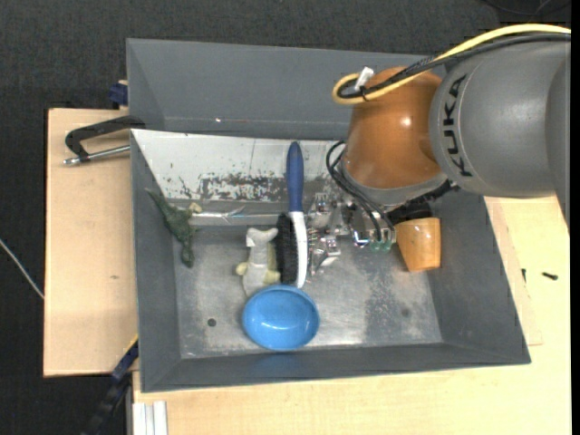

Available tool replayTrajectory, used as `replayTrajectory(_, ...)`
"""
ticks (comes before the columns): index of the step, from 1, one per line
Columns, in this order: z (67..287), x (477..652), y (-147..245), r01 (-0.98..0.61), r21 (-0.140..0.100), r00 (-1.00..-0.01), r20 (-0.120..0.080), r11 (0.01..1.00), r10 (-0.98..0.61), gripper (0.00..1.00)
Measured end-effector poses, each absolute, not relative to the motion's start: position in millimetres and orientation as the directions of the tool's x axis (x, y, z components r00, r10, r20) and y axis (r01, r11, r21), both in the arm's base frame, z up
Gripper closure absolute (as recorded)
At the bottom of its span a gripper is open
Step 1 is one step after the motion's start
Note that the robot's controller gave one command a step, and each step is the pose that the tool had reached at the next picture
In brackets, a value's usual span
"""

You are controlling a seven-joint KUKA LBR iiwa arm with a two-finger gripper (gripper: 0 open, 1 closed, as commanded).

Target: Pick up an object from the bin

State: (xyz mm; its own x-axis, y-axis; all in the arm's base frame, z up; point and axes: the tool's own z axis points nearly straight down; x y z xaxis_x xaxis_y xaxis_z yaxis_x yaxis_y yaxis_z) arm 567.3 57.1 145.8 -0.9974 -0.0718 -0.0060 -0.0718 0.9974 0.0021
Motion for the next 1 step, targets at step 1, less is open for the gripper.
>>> replayTrajectory(1, 283.8, 572.3, 66.2, -0.092, 0.001, -0.996, -0.014, 0.996, -0.091, 1.0)
